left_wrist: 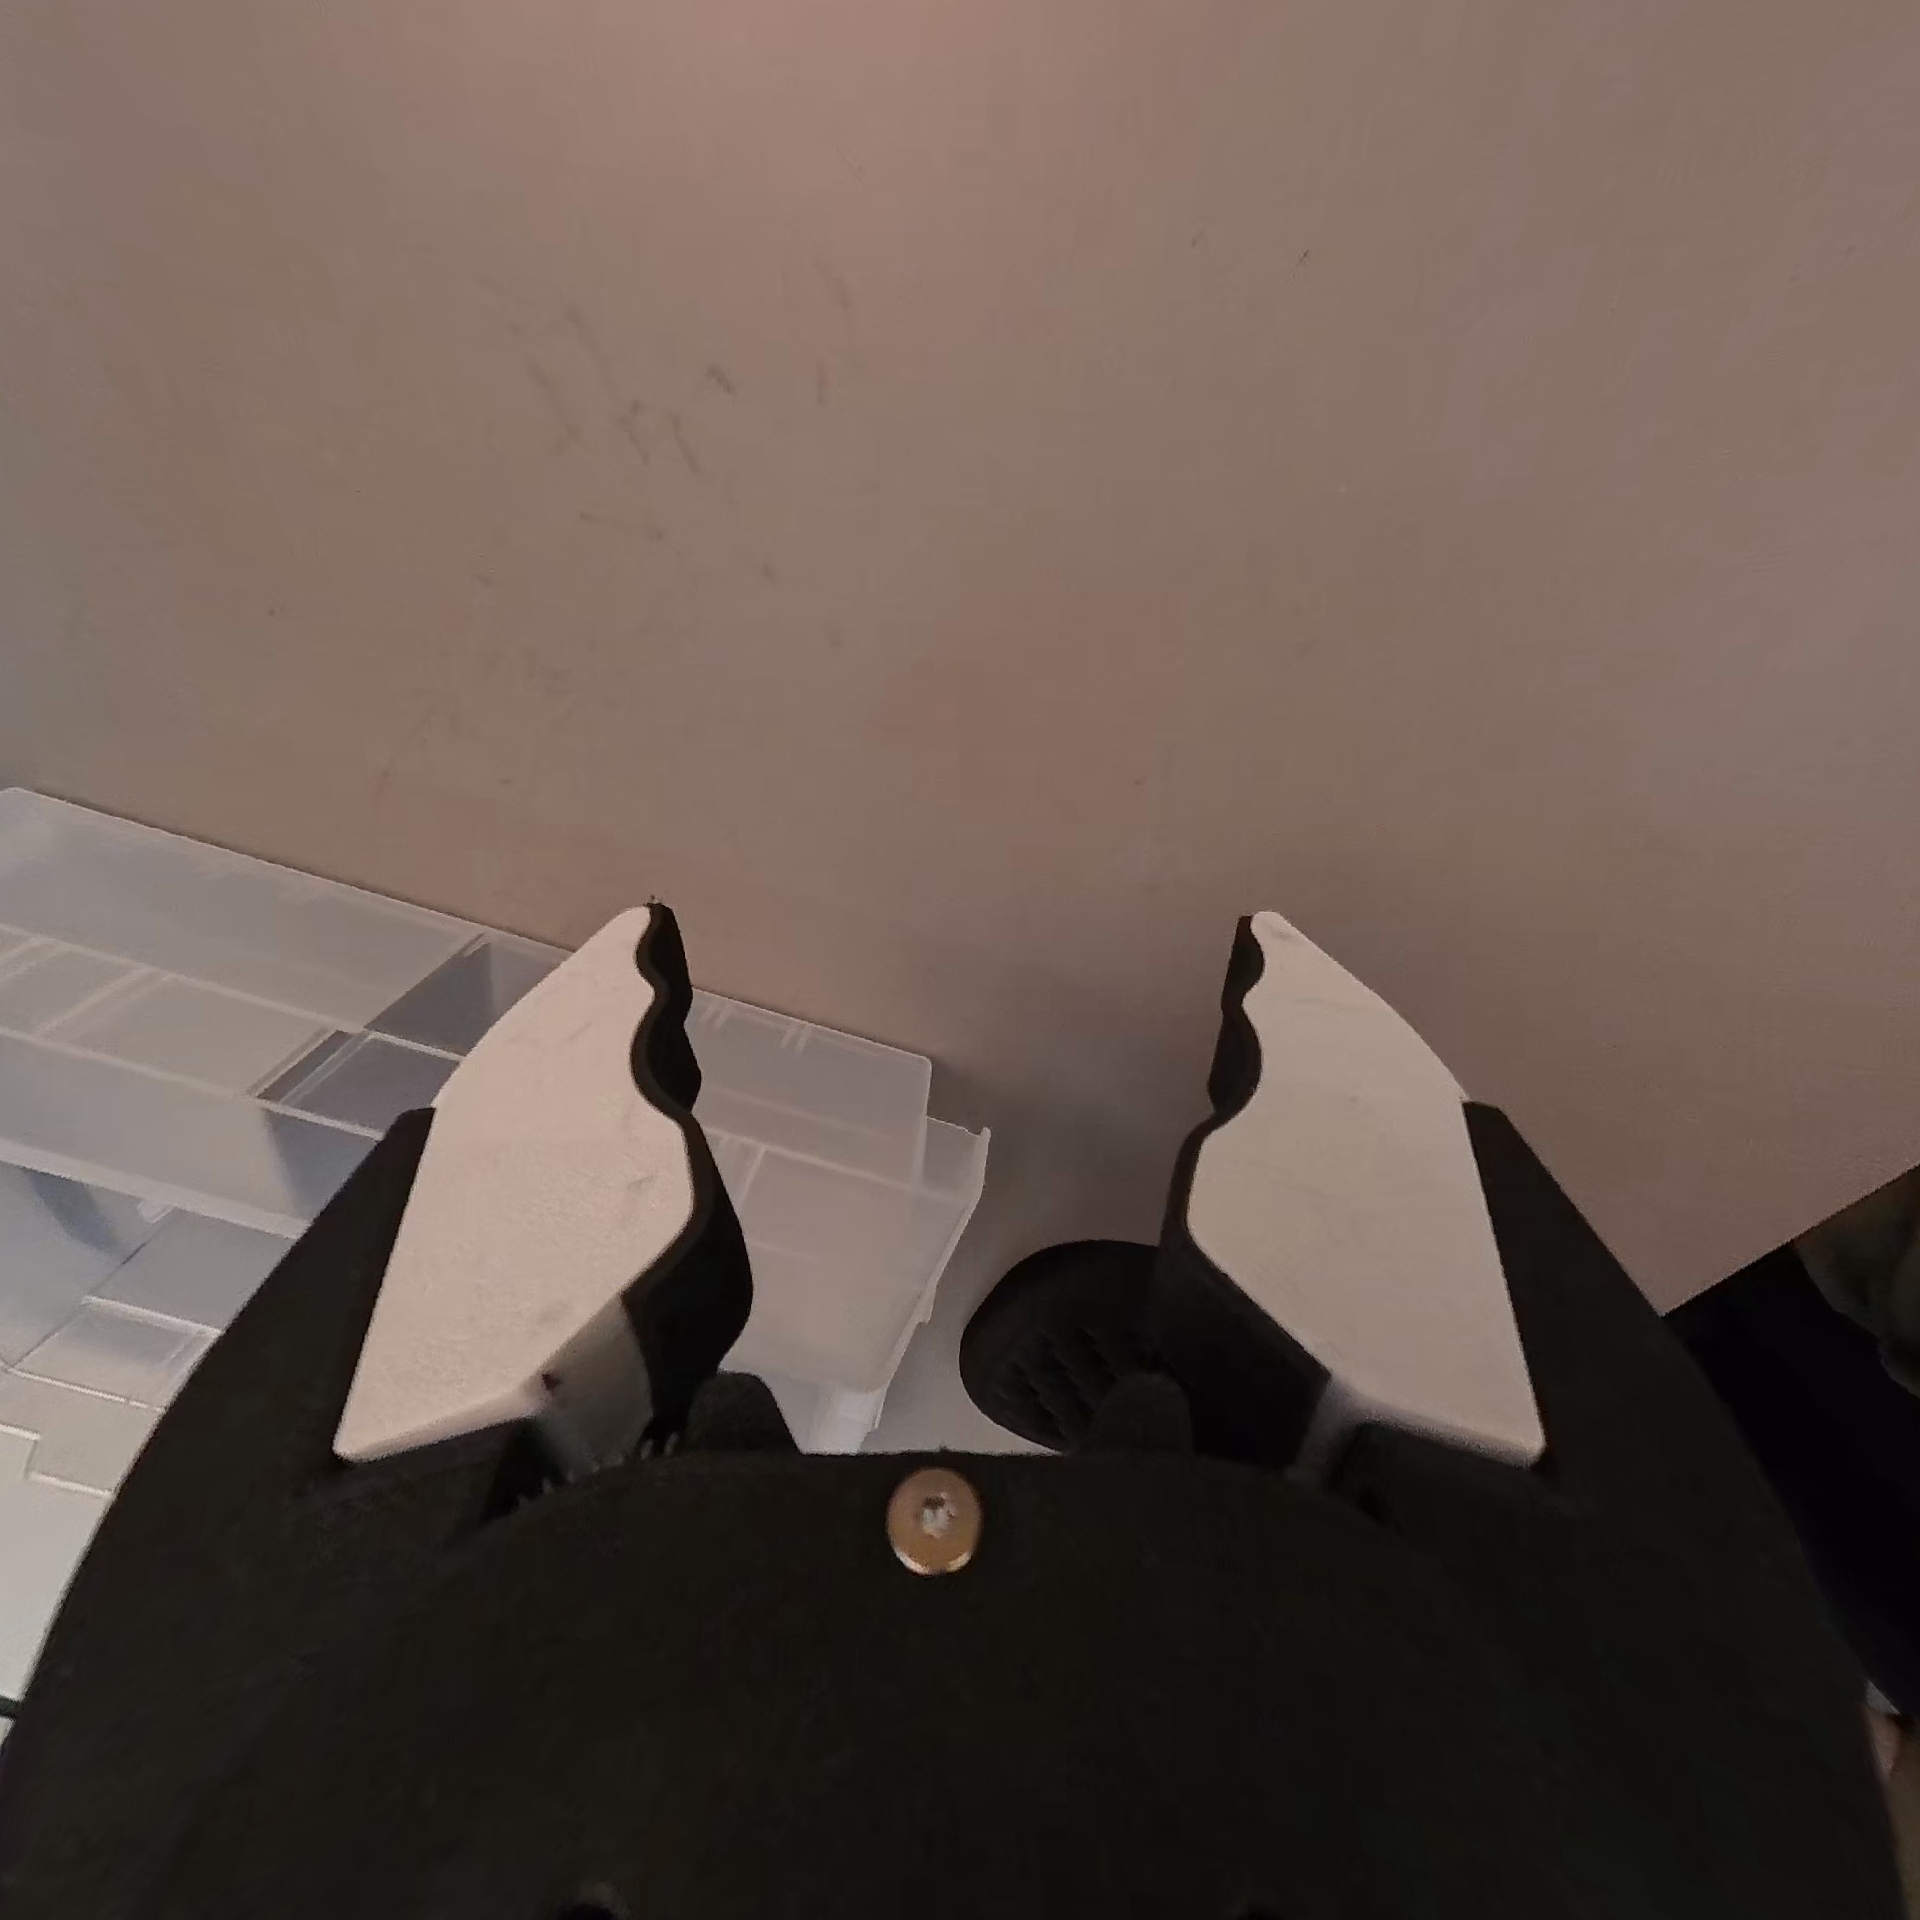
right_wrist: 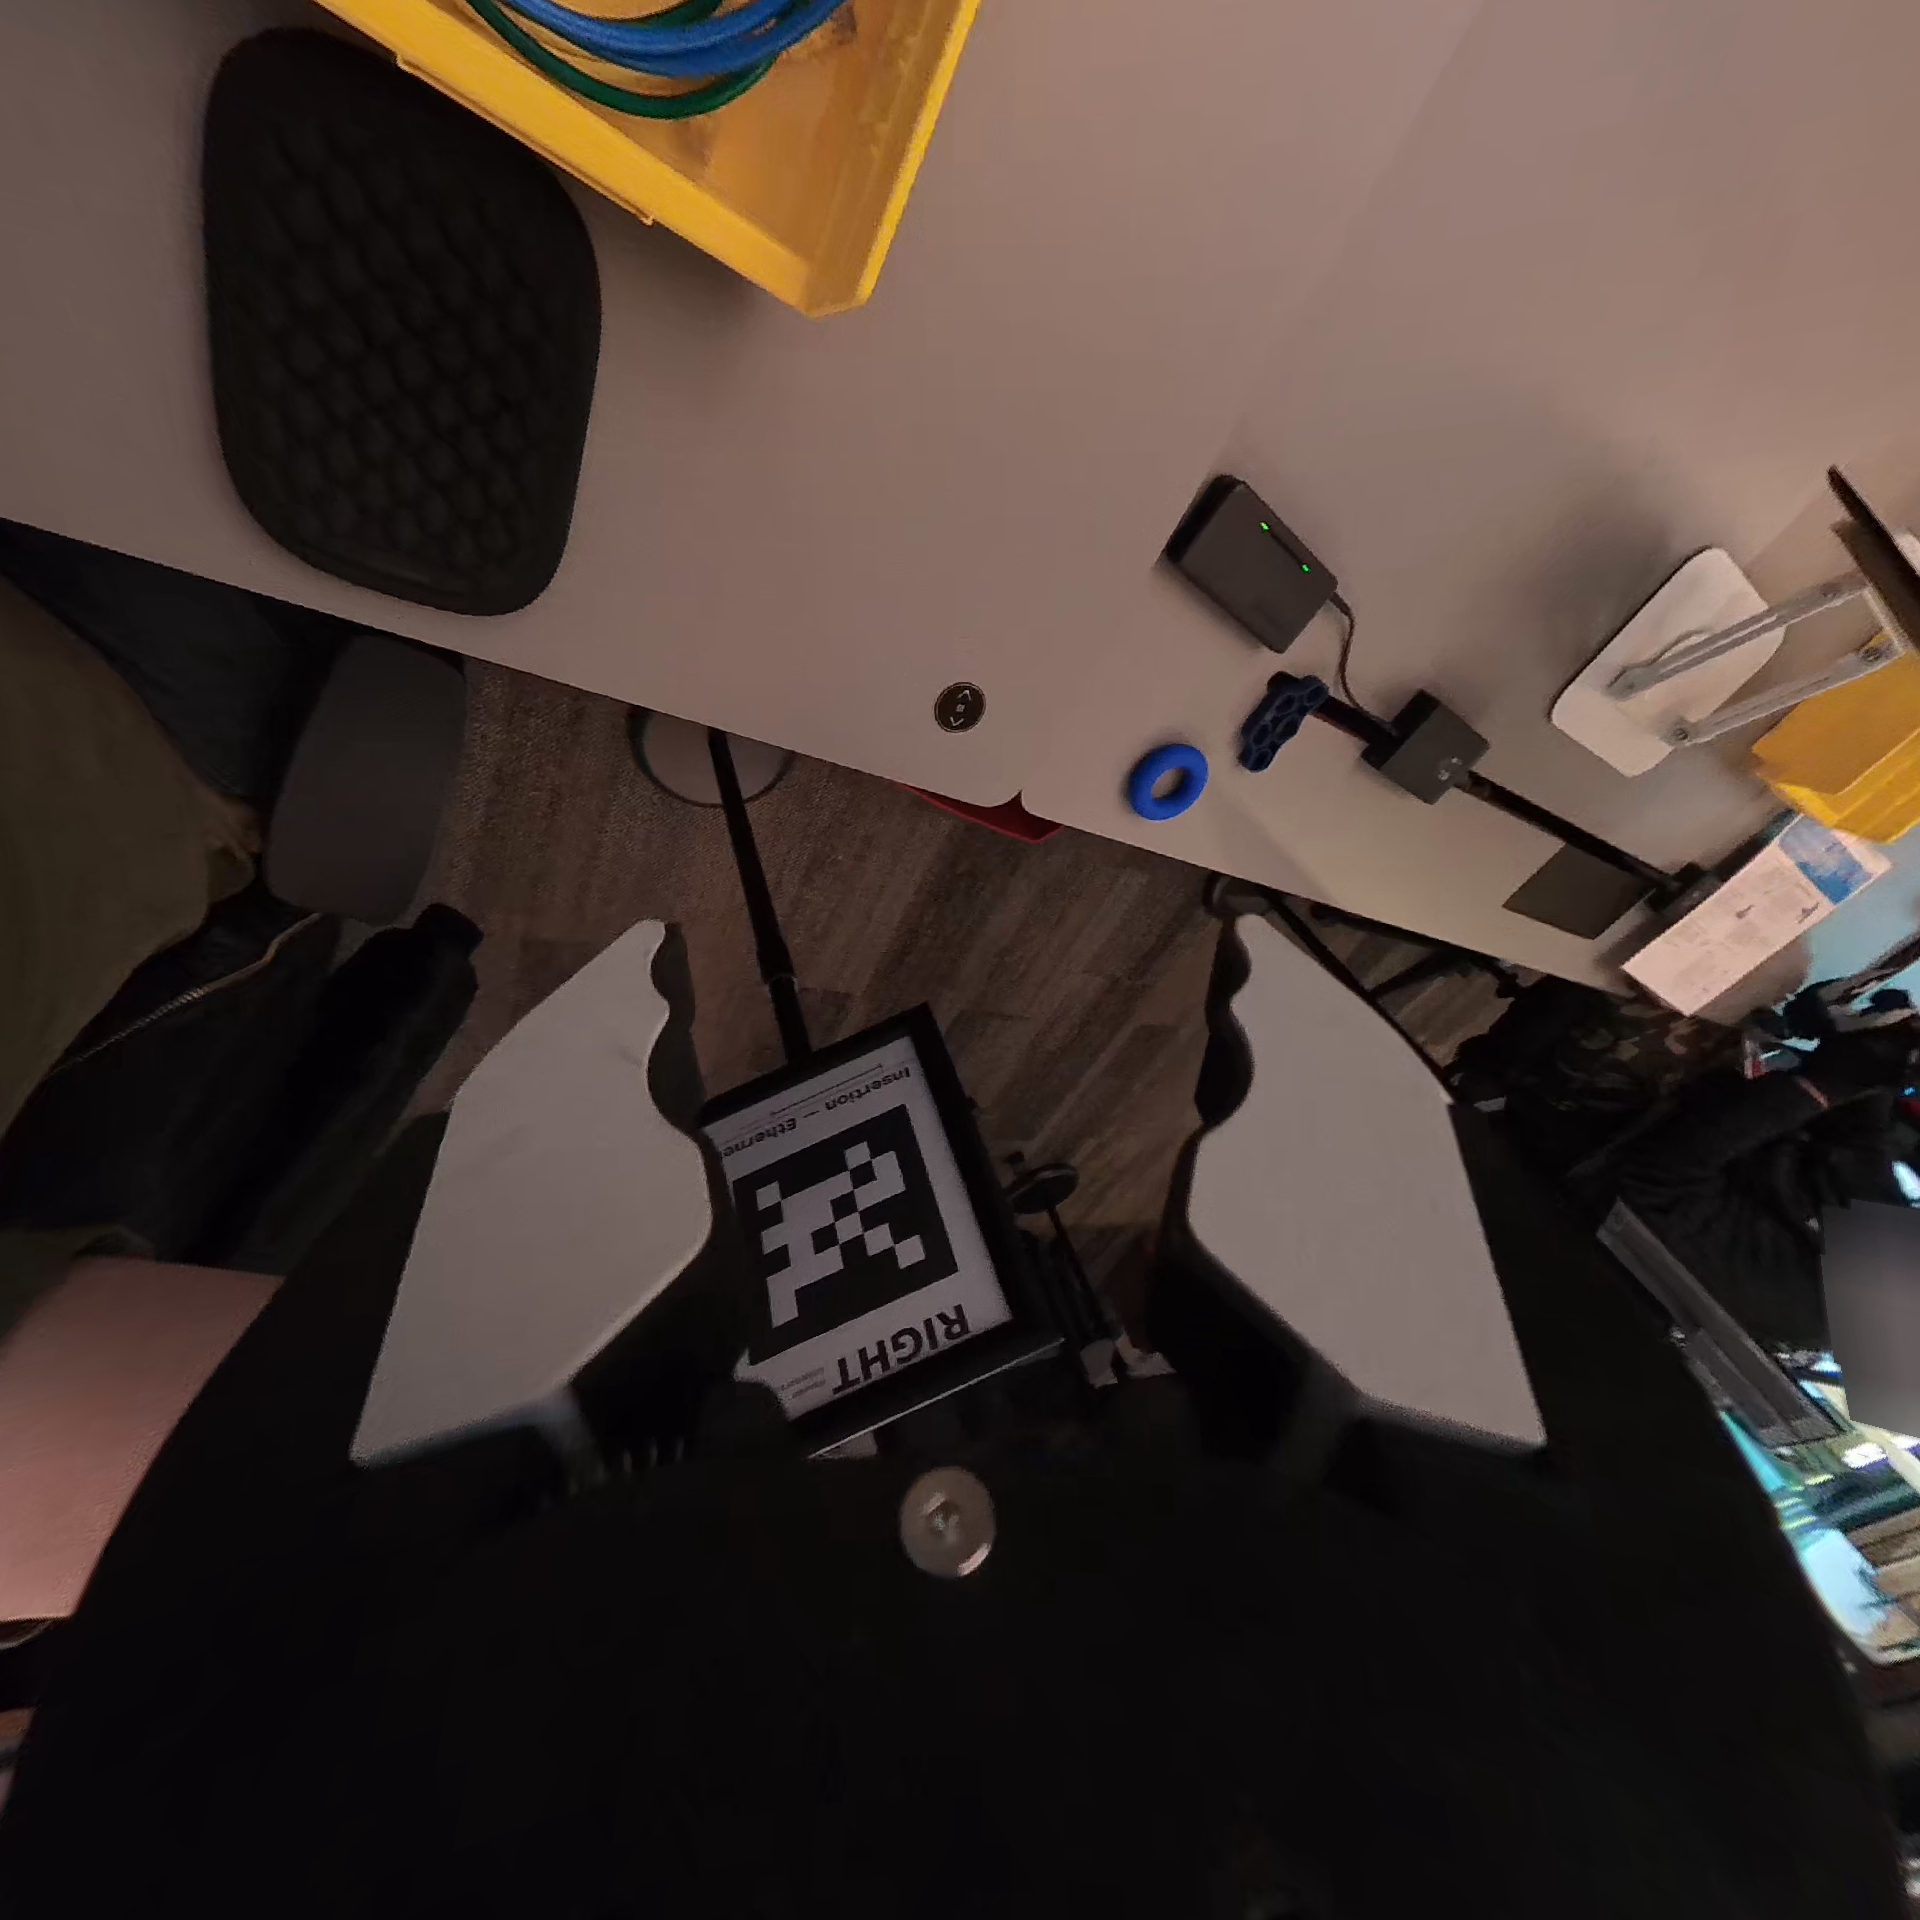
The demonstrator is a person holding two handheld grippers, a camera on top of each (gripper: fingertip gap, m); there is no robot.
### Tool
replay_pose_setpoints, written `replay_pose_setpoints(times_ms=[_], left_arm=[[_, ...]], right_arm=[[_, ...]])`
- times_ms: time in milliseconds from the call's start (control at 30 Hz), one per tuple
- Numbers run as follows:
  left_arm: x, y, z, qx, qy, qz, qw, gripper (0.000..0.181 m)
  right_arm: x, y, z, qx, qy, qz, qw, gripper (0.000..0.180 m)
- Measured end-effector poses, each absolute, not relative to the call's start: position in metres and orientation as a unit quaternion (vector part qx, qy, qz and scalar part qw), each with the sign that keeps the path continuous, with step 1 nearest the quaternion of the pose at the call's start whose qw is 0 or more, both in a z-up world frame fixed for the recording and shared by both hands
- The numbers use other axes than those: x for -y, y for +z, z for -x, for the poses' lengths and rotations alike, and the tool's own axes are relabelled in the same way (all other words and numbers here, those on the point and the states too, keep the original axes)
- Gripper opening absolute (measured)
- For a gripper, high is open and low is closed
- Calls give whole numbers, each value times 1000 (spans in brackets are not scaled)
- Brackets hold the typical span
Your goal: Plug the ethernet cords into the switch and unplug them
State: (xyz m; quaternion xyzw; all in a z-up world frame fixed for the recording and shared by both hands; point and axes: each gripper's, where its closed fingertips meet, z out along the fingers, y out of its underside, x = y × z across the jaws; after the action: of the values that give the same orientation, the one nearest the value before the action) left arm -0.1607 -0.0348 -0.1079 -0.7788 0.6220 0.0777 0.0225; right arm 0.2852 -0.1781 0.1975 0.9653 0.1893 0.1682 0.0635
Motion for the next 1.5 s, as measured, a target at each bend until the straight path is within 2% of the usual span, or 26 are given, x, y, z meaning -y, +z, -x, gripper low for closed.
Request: replay_pose_setpoints(times_ms=[267, 433, 933, 1033, 1300, 1500], left_arm=[[36, -111, 160, -625, 83, 776, 16, 98], [37, -112, 159, -627, 80, 775, 15, 98], [37, -112, 159, -629, 79, 774, 13, 99], [36, -111, 159, -627, 79, 775, 15, 99], [36, -111, 159, -627, 78, 775, 16, 99], [32, -103, 154, -626, 64, 776, 40, 99]], right_arm=[[167, 199, -296, -278, 234, -929, 68, 86], [188, 190, -281, -301, 159, -933, 113, 86], [196, 194, -289, -252, 134, -951, 119, 85], [202, 193, -287, -245, 118, -953, 136, 78], [200, 191, -292, -254, 133, -949, 134, 77], [201, 185, -291, -260, 120, -948, 138, 77]])
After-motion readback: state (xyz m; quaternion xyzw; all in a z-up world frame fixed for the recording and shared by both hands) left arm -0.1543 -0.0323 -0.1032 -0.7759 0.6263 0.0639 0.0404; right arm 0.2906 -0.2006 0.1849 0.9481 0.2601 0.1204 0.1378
